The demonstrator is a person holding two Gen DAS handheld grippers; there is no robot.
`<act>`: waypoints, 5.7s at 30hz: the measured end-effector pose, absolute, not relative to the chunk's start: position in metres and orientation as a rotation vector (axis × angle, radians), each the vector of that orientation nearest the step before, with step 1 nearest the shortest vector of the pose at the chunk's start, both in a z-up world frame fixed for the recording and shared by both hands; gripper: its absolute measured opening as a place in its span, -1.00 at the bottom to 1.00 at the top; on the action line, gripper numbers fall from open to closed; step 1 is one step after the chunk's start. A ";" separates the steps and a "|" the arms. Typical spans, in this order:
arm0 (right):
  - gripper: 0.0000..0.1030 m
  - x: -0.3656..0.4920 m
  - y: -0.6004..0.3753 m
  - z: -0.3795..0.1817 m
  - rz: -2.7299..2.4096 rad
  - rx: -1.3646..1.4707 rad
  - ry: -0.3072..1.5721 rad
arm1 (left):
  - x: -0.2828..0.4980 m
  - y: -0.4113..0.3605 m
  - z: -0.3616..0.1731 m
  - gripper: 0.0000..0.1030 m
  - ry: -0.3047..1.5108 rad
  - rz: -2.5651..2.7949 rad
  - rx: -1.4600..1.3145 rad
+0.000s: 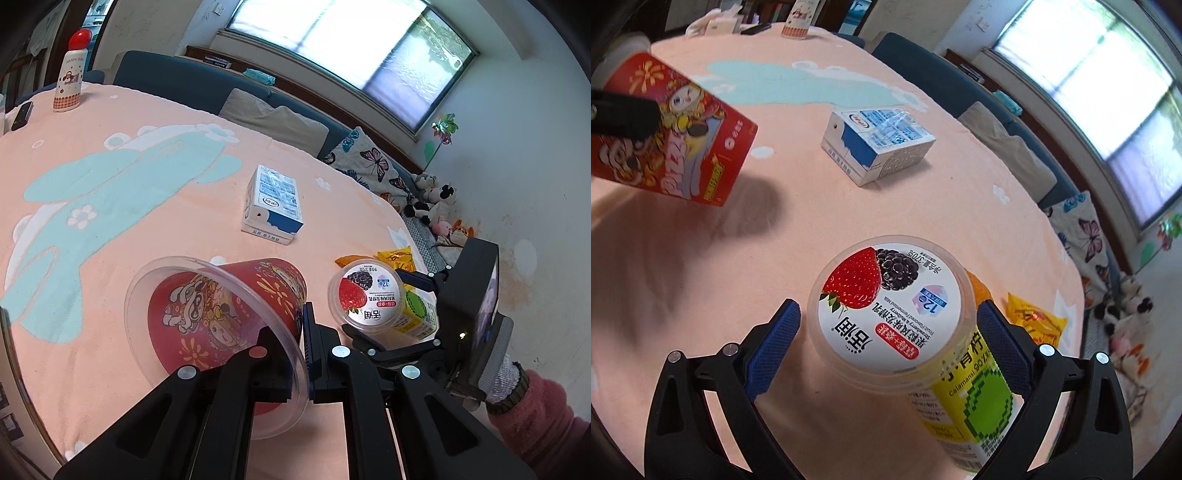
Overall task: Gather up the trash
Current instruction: 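Grasp the clear berry-label cup with the right tool while the left tool holds the red cup, then carry both cups over the green basket, then open the right tool to drop the berry-label cup into the basket while the left tool holds the red cup, then open the left tool over the basket to release the red cup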
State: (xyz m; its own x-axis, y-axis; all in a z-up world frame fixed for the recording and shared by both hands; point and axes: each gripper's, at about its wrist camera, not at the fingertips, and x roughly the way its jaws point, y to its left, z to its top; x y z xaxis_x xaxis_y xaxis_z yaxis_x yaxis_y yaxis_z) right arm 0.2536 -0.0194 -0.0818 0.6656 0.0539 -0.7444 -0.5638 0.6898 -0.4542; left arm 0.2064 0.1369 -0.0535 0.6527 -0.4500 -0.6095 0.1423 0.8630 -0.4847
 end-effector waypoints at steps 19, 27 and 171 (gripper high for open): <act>0.77 0.241 -0.032 -0.067 0.392 -0.640 0.735 | 0.204 0.131 -0.049 -0.90 0.782 -0.348 -0.411; 0.76 0.216 -0.043 -0.042 0.445 -0.508 0.696 | 0.200 0.123 -0.040 -0.90 0.767 -0.360 -0.395; 0.88 0.078 -0.431 -0.014 -0.157 0.188 0.726 | 0.214 -0.277 0.004 -0.15 0.853 -0.931 0.012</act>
